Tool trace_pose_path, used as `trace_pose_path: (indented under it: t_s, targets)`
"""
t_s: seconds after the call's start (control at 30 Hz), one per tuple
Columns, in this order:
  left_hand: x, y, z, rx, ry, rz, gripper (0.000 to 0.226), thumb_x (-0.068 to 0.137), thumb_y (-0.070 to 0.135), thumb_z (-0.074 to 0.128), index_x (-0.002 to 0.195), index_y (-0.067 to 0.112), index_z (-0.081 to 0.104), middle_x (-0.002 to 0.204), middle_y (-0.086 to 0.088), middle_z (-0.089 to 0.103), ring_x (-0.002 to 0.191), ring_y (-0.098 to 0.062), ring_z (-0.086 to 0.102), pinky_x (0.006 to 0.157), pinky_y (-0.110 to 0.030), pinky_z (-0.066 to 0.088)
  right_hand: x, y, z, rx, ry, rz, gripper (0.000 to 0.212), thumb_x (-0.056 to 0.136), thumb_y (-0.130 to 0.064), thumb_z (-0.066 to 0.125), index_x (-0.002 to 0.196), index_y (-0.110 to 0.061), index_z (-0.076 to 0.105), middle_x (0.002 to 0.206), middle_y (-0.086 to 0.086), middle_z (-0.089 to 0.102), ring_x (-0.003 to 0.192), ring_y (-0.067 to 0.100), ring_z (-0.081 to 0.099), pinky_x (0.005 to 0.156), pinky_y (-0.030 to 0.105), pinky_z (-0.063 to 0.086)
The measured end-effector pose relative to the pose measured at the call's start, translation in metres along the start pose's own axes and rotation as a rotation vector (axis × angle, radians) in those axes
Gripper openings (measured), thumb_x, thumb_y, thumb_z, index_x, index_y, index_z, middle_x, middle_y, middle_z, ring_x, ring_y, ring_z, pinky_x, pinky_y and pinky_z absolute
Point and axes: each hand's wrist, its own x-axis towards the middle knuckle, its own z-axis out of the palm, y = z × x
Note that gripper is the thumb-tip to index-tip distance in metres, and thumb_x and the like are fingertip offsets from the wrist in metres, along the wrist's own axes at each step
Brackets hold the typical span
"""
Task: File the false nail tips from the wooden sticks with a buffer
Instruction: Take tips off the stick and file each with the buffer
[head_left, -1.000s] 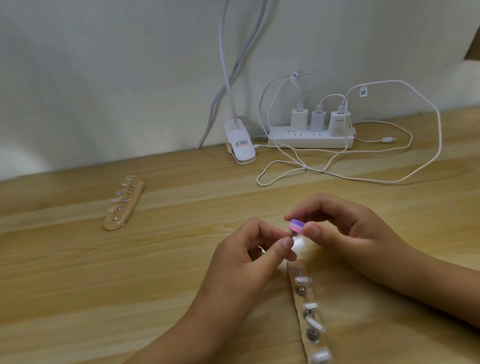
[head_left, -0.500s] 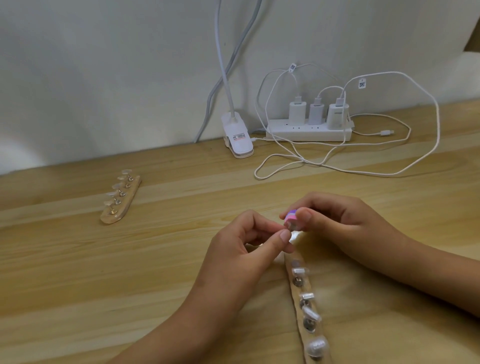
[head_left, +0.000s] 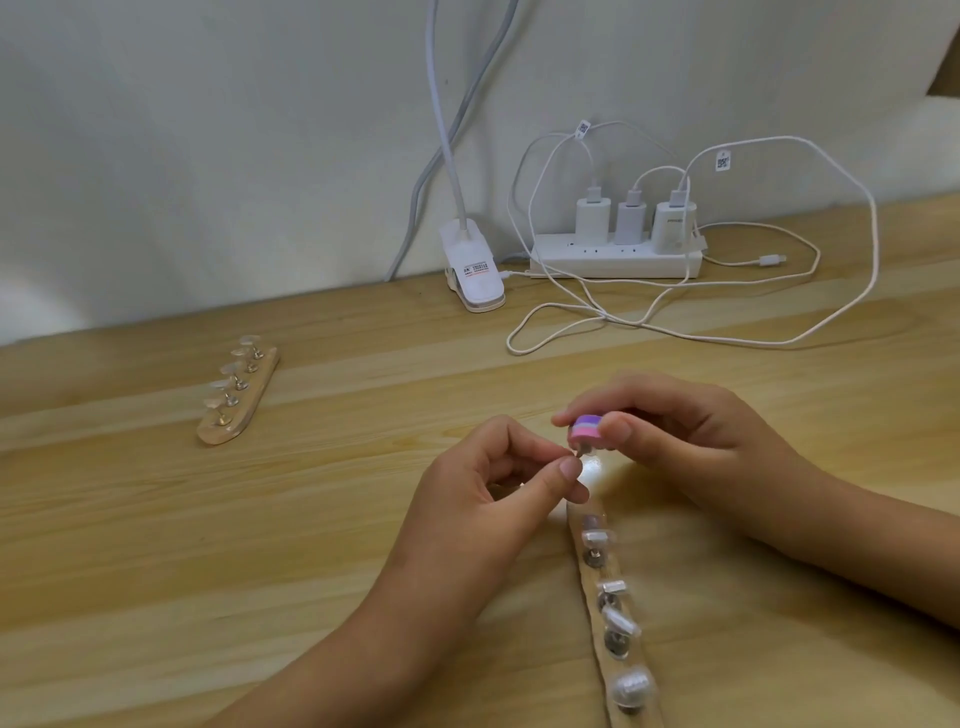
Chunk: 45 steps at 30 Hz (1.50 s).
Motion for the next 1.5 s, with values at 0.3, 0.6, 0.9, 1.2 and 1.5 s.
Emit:
trace_pose_path:
  t_s: [0.3, 0.6, 0.9, 1.2, 1.5]
  targets:
    - [-0.0004, 0.0012, -0.0003, -0.006, -0.010, 0.007, 0.009, 0.087, 0.022, 0.070, 0.080, 0.027, 0.066, 0.077, 0.003, 0.075, 0.082, -0.011, 0.070, 0.080, -0.020, 0.050, -0.0004, 0.0005, -0.0001, -0.008, 0.011, -0.034, 0.020, 0.088, -0.037, 0.065, 0.103, -0.026, 0.073, 0.096, -0.011, 0.073, 0.094, 0.006, 0.067, 0.081, 0.011, 0.046]
    - [-0.0004, 0.0022, -0.0010, -0.035, 0.003, 0.008, 0.010, 0.083, 0.036, 0.072, 0.082, 0.027, 0.066, 0.079, 0.004, 0.075, 0.080, -0.008, 0.069, 0.074, -0.015, 0.049, -0.0005, -0.0011, 0.0000, 0.025, 0.005, -0.027, 0.019, 0.087, -0.037, 0.065, 0.102, -0.027, 0.072, 0.097, -0.008, 0.073, 0.094, 0.006, 0.067, 0.082, 0.013, 0.047]
    - [-0.0008, 0.0024, -0.0009, -0.053, 0.008, 0.014, 0.014, 0.078, 0.038, 0.067, 0.082, 0.025, 0.066, 0.077, 0.004, 0.075, 0.077, -0.006, 0.068, 0.070, -0.011, 0.047, -0.0004, 0.0004, 0.0000, 0.008, 0.013, -0.040, 0.020, 0.089, -0.036, 0.064, 0.104, -0.027, 0.071, 0.097, -0.010, 0.072, 0.095, 0.006, 0.066, 0.083, 0.012, 0.045]
    - [-0.0010, 0.0035, -0.0006, -0.064, 0.014, 0.013, 0.010, 0.082, 0.035, 0.072, 0.080, 0.027, 0.066, 0.078, 0.003, 0.075, 0.078, -0.006, 0.068, 0.072, -0.012, 0.048, 0.0000, -0.0008, 0.0006, -0.028, -0.011, -0.001, 0.019, 0.093, -0.035, 0.058, 0.104, -0.026, 0.071, 0.096, -0.010, 0.073, 0.095, 0.007, 0.067, 0.082, 0.014, 0.045]
    - [-0.0006, 0.0030, -0.0015, -0.069, 0.027, 0.001, 0.010, 0.082, 0.037, 0.072, 0.081, 0.028, 0.066, 0.079, 0.002, 0.075, 0.078, -0.007, 0.067, 0.071, -0.011, 0.047, -0.0001, -0.0007, -0.0004, -0.073, 0.030, -0.058, 0.020, 0.089, -0.039, 0.063, 0.105, -0.030, 0.070, 0.097, -0.012, 0.071, 0.092, 0.010, 0.065, 0.080, 0.014, 0.046]
